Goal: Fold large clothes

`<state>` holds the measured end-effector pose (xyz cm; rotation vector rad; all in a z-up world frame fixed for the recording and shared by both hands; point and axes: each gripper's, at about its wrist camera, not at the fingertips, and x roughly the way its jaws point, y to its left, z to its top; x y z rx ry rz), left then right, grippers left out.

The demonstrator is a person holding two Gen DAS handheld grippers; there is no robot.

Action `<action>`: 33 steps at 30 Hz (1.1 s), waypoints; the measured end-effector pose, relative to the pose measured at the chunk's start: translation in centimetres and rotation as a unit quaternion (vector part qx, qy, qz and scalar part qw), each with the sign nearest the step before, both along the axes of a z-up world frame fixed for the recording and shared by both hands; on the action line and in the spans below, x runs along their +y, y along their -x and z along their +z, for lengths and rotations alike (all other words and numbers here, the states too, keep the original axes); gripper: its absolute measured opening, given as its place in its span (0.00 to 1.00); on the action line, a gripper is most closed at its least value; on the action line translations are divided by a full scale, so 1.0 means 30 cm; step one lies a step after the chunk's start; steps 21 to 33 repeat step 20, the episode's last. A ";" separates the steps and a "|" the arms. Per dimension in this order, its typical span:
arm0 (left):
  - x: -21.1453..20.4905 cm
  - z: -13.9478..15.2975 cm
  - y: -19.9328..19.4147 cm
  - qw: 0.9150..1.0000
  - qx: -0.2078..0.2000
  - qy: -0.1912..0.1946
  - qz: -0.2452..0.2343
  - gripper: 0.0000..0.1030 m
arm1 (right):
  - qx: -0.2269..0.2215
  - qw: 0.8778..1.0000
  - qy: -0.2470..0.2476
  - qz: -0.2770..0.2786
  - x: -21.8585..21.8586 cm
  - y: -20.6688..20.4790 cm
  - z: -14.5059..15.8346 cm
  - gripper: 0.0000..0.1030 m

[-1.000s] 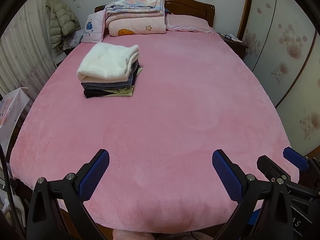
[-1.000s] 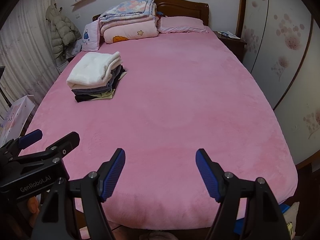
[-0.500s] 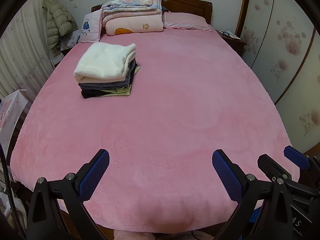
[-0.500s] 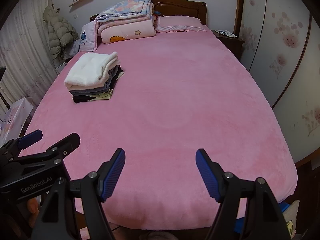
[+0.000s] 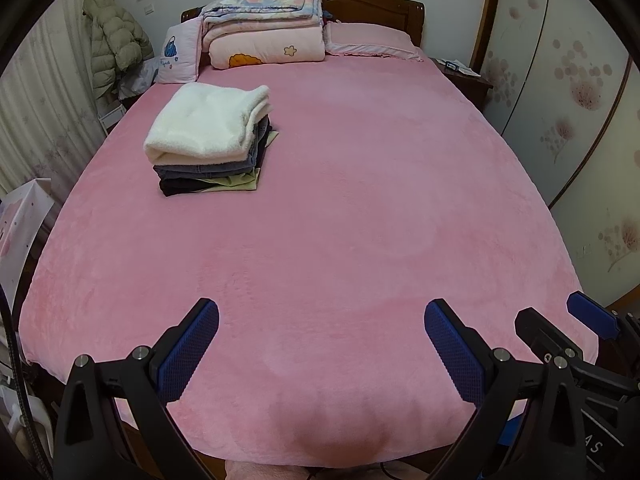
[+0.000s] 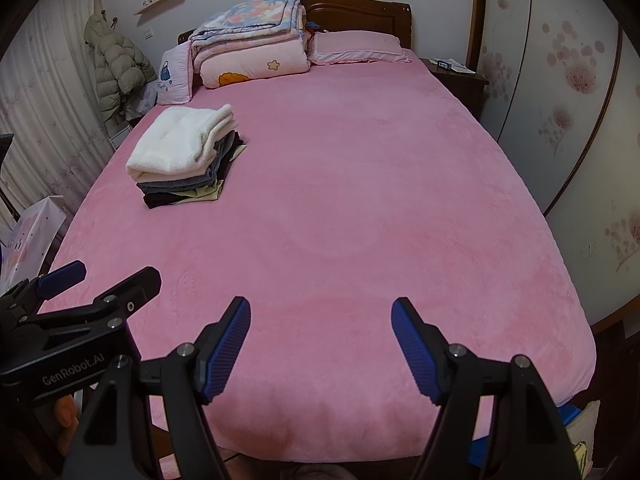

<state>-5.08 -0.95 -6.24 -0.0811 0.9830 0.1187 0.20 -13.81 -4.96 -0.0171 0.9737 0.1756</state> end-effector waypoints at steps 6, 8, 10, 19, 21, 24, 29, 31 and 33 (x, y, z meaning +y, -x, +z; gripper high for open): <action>0.008 -0.015 -0.014 1.000 0.004 0.010 0.000 0.99 | 0.000 1.000 -0.001 0.000 0.000 0.000 -0.001 0.71; 0.011 -0.017 -0.018 1.000 0.004 0.010 0.000 0.99 | 0.000 1.000 -0.001 0.000 0.001 0.000 -0.002 0.71; 0.014 -0.020 -0.020 1.000 0.004 0.011 0.000 0.99 | 0.000 1.000 -0.002 0.000 0.002 0.000 -0.002 0.71; 0.017 -0.024 -0.024 1.000 0.006 0.011 0.000 0.99 | 0.000 1.000 -0.001 0.000 0.001 -0.002 -0.001 0.71; 0.017 -0.025 -0.024 1.000 0.006 0.011 0.000 0.99 | 0.000 1.000 -0.001 0.000 -0.001 -0.004 -0.002 0.71; 0.017 -0.025 -0.024 1.000 0.006 0.011 0.000 0.99 | 0.000 1.000 -0.001 0.000 -0.001 -0.004 -0.002 0.71; 0.017 -0.025 -0.024 1.000 0.006 0.011 0.000 0.99 | 0.000 1.000 -0.001 0.000 -0.001 -0.004 -0.002 0.71; 0.017 -0.025 -0.024 1.000 0.006 0.011 0.000 0.99 | 0.000 1.000 -0.001 0.000 -0.001 -0.004 -0.002 0.71; 0.017 -0.025 -0.024 1.000 0.006 0.011 0.000 0.99 | 0.000 1.000 -0.001 0.000 -0.001 -0.004 -0.002 0.71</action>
